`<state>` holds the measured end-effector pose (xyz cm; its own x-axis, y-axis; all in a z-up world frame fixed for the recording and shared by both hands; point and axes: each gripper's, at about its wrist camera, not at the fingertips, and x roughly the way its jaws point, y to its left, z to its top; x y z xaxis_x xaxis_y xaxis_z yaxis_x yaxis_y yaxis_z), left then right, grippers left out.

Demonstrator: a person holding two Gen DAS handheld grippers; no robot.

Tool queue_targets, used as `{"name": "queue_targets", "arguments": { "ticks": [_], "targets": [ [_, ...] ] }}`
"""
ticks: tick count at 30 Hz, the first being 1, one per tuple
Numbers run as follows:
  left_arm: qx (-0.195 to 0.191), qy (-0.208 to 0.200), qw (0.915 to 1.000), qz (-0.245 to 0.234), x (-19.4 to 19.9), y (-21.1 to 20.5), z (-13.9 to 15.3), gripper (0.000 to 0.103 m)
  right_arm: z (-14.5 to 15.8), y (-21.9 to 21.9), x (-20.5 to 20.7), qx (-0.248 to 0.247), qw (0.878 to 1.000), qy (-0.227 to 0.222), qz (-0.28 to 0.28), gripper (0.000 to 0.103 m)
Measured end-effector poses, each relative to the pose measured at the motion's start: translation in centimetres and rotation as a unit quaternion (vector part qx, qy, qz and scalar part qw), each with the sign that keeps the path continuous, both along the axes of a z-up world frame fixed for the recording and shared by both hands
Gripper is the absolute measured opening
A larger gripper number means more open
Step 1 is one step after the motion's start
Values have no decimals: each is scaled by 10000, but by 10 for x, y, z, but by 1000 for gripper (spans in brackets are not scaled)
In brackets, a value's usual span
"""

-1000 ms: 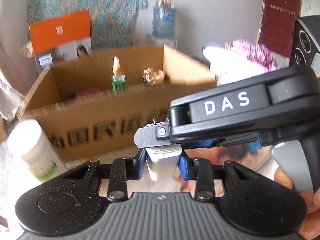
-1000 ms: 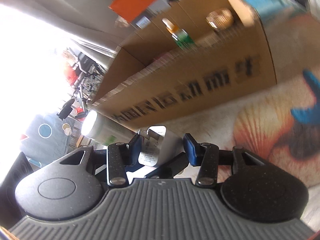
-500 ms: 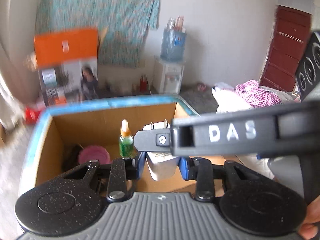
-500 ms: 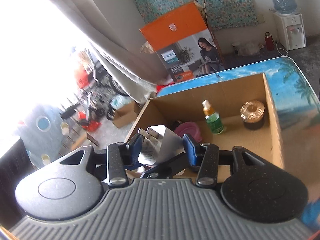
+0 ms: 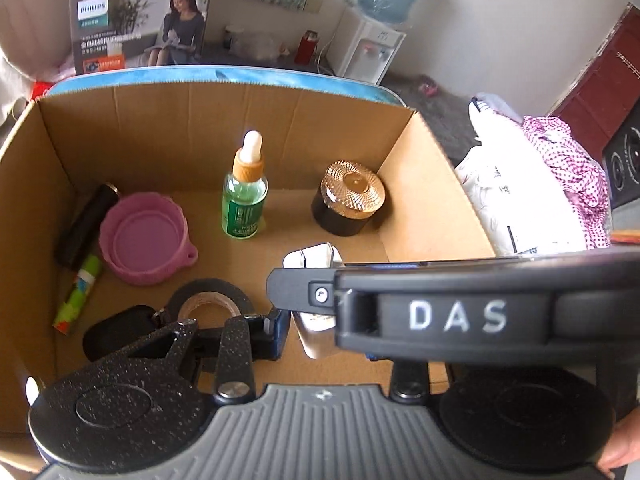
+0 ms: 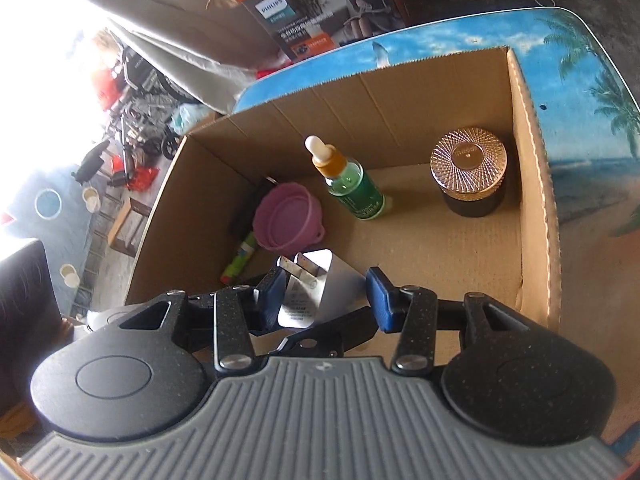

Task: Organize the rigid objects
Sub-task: 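Lower the white plug adapter into the box and open the right gripper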

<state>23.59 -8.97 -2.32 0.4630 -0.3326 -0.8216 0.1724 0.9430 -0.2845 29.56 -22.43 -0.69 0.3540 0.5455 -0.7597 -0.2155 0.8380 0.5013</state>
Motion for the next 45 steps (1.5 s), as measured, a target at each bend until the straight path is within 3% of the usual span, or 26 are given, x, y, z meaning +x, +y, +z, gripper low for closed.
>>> {"name": "queue_targets", "arguments": {
  "ticks": [7,13,24,32,36,40,45],
  "targets": [
    [29,121,9999,19,5,-6,-9,42,-14,5,11,-158,9997,113,115,42],
    [28,-17,10000,62,1,-7,-5,48,-12,7,9,-294,9994,-114,148,42],
    [112,-648,9978,-25,-25,-11,26,68,18,-20,-17,49,9975,-686,-169,42],
    [111,-1253,9919,-167,-79,0,63,83,62,-33,-48,192,9928,-1182,-23,43],
    [172,-1768,9840,-128,-117,18,84,90,64,-21,-43,-36,9953,-936,263,43],
    [316,-2159,9758,112,-148,46,96,93,45,-3,-26,-422,9976,-296,456,43],
    [492,-2427,9671,587,-172,80,98,94,19,16,-5,-1085,9921,312,546,43]
  ]
}}
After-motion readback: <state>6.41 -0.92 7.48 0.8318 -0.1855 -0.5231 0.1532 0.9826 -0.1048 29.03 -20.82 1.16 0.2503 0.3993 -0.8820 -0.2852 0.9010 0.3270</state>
